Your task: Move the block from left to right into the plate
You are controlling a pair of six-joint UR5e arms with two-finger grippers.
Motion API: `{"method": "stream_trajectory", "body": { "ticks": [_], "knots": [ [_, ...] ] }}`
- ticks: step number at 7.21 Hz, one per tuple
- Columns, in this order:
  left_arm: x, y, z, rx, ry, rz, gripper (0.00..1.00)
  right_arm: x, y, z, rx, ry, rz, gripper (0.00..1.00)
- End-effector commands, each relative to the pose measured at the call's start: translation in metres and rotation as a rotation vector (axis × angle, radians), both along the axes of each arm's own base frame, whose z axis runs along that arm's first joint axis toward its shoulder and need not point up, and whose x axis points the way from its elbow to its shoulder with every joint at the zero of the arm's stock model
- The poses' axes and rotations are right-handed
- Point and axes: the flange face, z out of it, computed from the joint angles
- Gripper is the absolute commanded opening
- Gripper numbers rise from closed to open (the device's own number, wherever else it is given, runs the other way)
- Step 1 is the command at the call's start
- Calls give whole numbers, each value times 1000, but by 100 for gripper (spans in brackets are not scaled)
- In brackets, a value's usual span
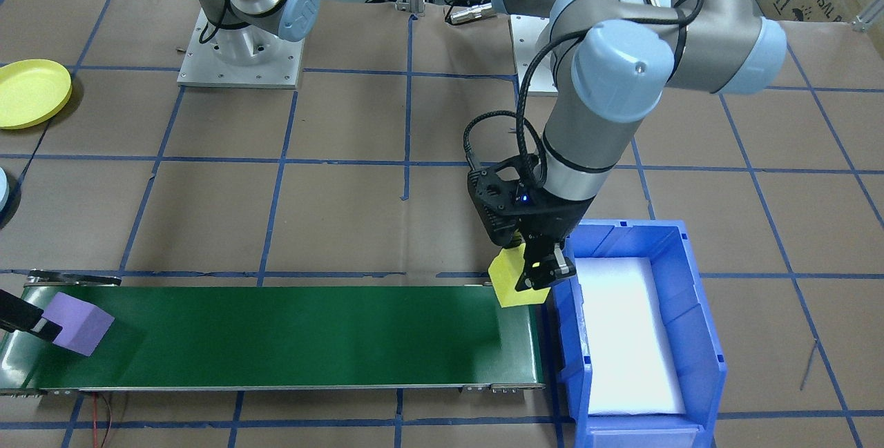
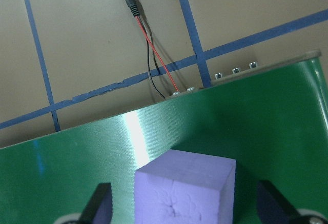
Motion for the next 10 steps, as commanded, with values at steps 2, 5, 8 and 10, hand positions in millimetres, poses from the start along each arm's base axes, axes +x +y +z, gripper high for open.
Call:
{"method": "stream_trajectory", "body": {
  "ticks": [2, 5, 8, 10],
  "knots": [
    [-6, -23, -41, -24, 7, -6, 37, -9, 1, -25, 56, 68, 5, 100],
    [-6, -26, -62, -1, 9, 3, 76, -18, 4, -20, 72, 174, 23, 56],
    [-6, -27, -50, -20, 13, 24, 100, -33, 19, 2, 79, 306, 125, 30],
    [-4, -7, 7, -61, 18, 52, 100, -98, 58, 38, 58, 345, 131, 30]
  ]
}}
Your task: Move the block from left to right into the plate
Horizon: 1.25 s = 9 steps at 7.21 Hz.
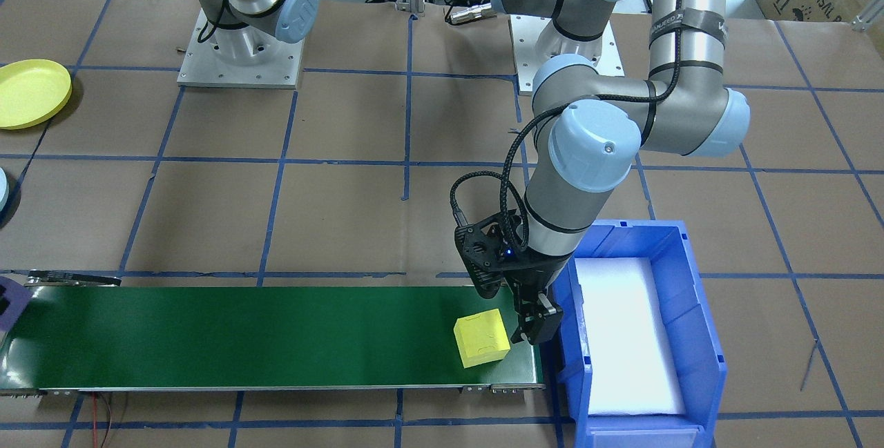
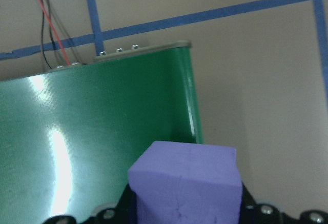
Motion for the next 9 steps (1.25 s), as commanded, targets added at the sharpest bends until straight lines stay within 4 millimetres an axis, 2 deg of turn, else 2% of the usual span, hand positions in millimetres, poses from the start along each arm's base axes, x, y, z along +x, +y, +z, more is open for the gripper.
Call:
{"method": "stream_trajectory", "body": {
  "ticks": [1, 2, 3, 4, 5, 6, 7, 8, 9],
  "knots": [
    [8, 37, 76, 0, -8, 25, 100, -88, 68, 25, 30, -5, 8, 30],
    [15, 66, 111, 60, -14, 45, 100, -127, 119, 23, 37, -16, 30, 30],
    [20, 94, 133, 131, -20, 72, 100, -148, 156, -2, 54, -46, 55, 30],
    [21, 115, 136, 227, -27, 140, 100, -178, 197, -22, 62, -72, 42, 30],
    [24, 121, 129, 281, -38, 208, 100, -205, 220, -27, 38, -67, 58, 30],
    [19, 127, 128, 303, -21, 312, 100, -207, 220, -38, 33, -67, 60, 31],
    [23, 131, 146, 282, 8, 478, 100, -214, 212, -62, -2, -87, 66, 35],
    [24, 138, 154, 279, 33, 689, 100, -217, 210, -68, -9, -78, 75, 49],
    [24, 141, 151, 303, 46, 852, 100, -219, 209, -67, -13, -76, 75, 72]
  ]
}}
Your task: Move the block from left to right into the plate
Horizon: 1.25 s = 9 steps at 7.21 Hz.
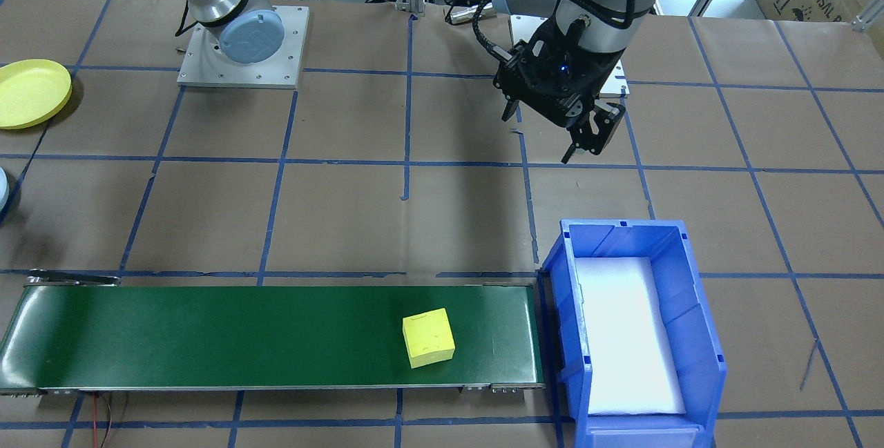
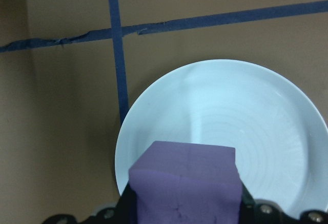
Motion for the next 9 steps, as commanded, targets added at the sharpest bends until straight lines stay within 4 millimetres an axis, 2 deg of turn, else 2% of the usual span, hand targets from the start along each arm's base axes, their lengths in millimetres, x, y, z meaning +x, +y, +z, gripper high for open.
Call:
{"method": "stream_trajectory", "body": {
  "ticks": [1, 2, 3, 4, 5, 6, 7, 9],
  "knots": [
    [2, 6, 6, 16, -7, 272, 100, -1, 1, -12, 9, -15, 4, 100],
    [10, 4, 16, -24, -58, 278, 100, -2, 0, -6, 8, -4, 3, 100],
    [11, 6, 15, -30, -109, 276, 100, -3, -7, 18, -18, 24, -11, 100],
    [12, 9, 12, -17, -114, 280, 100, 27, -44, 72, -24, 63, -26, 100],
    [11, 11, 9, 2, -106, 282, 100, 77, -87, 106, -2, 94, 1, 100],
    [10, 7, 10, -2, -69, 288, 100, 119, -110, 123, -6, 112, 9, 100],
    [8, -2, 7, -46, -31, 348, 100, 158, -125, 129, -3, 93, 23, 100],
    [15, -6, 10, -55, -15, 446, 100, 229, -154, 128, 17, 59, 47, 100]
  ]
}}
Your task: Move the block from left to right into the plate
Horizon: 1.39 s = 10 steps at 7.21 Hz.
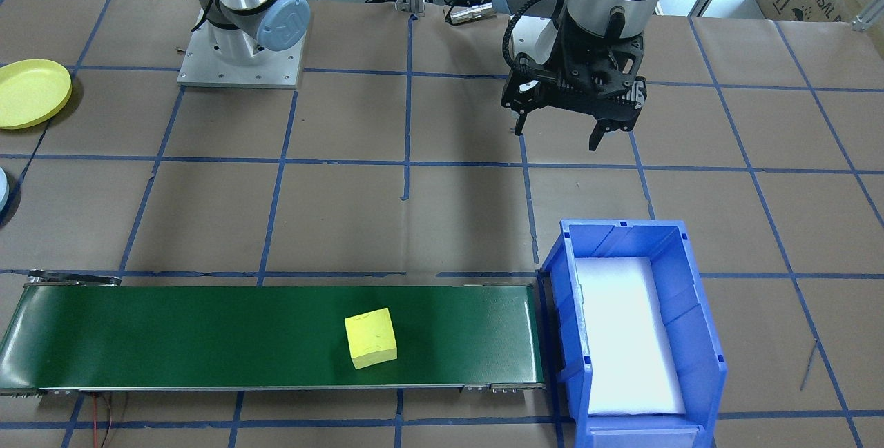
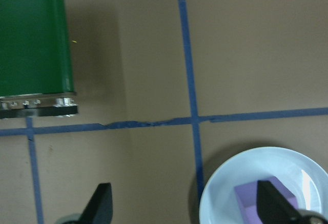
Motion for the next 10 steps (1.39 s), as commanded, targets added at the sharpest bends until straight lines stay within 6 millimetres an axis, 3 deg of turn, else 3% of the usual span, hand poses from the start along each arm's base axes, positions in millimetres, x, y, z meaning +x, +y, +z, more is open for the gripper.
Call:
{"method": "stream_trajectory", "body": {
  "ticks": [1, 2, 3, 7, 10],
  "knots": [
    [26, -12, 3, -19, 22, 124, 100, 75, -25, -1, 32, -29, 87, 100],
    [52, -18, 4, -19, 15, 177, 100, 113, -40, -8, 32, -24, 173, 100],
    [66, -19, 3, -13, 9, 205, 100, 122, -45, -21, 45, -35, 222, 100],
    [60, -15, 7, -19, 5, 195, 100, 137, -70, -30, -111, -172, 245, 100],
    [60, -15, 6, -16, 5, 194, 100, 131, -75, -50, -78, -142, 254, 100]
  ]
}}
